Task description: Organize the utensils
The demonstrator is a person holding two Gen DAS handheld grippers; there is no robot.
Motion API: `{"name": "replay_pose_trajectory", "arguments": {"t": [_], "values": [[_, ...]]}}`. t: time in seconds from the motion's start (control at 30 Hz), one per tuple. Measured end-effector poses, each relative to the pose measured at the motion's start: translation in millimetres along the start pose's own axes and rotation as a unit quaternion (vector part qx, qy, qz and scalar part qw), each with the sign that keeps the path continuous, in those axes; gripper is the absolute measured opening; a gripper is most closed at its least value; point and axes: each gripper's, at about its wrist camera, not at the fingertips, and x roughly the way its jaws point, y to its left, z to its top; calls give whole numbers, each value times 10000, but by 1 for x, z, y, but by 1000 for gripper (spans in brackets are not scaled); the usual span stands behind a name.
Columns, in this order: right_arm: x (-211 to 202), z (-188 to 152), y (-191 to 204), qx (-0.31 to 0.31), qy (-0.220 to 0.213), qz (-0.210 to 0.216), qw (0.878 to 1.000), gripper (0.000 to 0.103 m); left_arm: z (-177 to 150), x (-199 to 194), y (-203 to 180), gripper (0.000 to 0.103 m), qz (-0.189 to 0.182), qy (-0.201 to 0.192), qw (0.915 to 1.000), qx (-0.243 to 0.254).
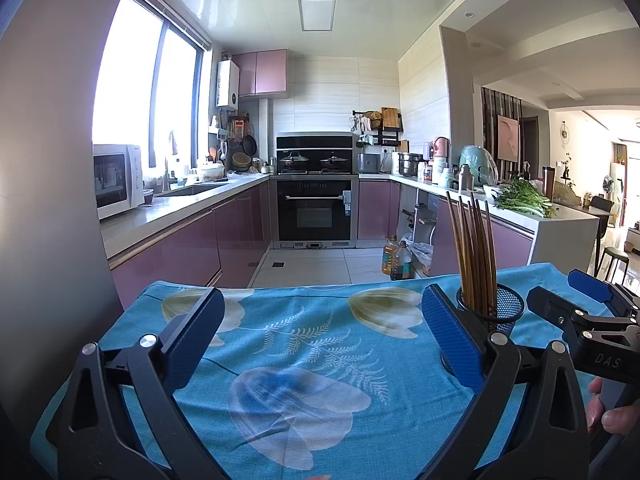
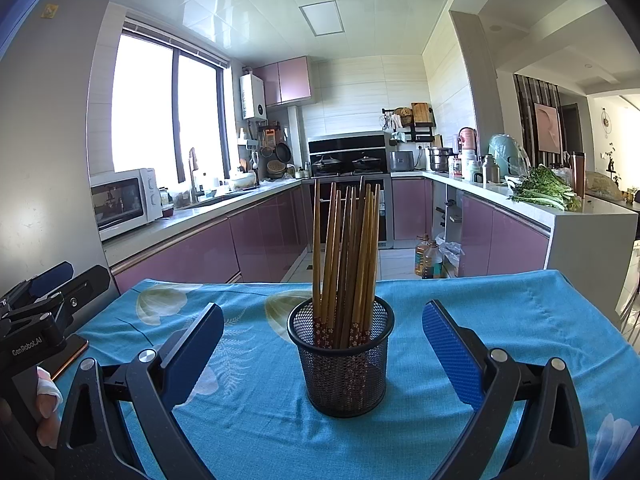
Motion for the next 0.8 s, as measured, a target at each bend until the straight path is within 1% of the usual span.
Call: {"name": "replay_pose_trajectory", "arguments": {"t": [0.27,0.33,0.6,0.7,0.8], "values": [[0,0,1,3,7,-1,10000,96,-3,-2,0,97,30,-57,10000,-5],[0,0,1,3,2,-3,10000,96,-3,-3,0,97,100,-101,9999,-1],[5,-2,1,-15,85,15,10000,96,-7,1,-2,97,185,-59,9998,45],[6,-3,1,-7,113,17,9999,96,-9,6,-1,97,166,71,9998,-9],[8,-4,-1,2,163,17,9999,96,-13,17,-1,97,119,304,9995,-26]]}}
